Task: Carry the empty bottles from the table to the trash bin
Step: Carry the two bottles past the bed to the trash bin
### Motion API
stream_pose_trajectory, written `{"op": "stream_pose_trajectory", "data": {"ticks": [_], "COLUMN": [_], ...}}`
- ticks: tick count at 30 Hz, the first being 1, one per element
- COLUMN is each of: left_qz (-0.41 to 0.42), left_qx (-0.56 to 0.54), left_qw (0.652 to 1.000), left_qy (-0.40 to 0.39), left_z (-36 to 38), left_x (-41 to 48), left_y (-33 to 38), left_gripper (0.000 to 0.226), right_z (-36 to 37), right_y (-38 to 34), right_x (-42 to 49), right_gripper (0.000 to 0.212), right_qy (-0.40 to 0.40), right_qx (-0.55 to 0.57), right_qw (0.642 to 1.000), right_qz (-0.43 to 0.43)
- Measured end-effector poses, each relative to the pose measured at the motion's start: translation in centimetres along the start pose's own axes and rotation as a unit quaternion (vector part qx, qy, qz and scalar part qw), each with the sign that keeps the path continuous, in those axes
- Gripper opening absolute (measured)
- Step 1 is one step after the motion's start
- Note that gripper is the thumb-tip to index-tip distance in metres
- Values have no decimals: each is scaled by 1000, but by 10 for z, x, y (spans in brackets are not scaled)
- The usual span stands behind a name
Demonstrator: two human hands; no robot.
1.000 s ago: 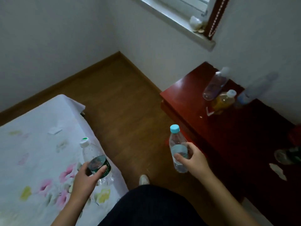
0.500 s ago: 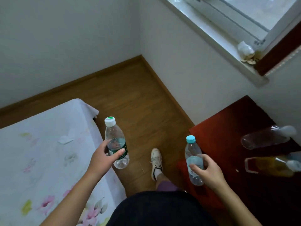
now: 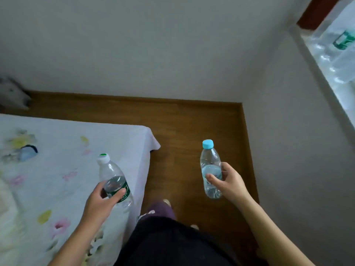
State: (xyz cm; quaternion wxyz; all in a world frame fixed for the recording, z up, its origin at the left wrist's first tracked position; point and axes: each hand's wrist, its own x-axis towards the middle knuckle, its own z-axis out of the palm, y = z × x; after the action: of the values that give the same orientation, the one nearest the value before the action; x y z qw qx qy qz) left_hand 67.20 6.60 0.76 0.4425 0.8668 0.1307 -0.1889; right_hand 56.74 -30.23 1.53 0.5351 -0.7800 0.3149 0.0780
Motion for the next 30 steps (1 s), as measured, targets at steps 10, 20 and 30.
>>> {"op": "stream_pose_trajectory", "data": {"ticks": [10, 20, 30], "left_qz": [-38, 45, -54], "left_qx": [-54, 27, -46], "left_qw": [998, 991, 997], "left_qy": [22, -125, -5], "left_z": [21, 78, 67], "left_x": [158, 345, 462], "left_y": [94, 261, 318], "left_gripper": [36, 66, 59], "right_z": [-10, -72, -57], "right_y": [-97, -138, -263], "right_x": [194, 331, 557], "right_gripper": [91, 64, 56], "right_qy": [-33, 35, -80], "right_qx": [-25, -43, -160], "right_qw": [999, 998, 982], "right_qz": [-22, 32, -61]}}
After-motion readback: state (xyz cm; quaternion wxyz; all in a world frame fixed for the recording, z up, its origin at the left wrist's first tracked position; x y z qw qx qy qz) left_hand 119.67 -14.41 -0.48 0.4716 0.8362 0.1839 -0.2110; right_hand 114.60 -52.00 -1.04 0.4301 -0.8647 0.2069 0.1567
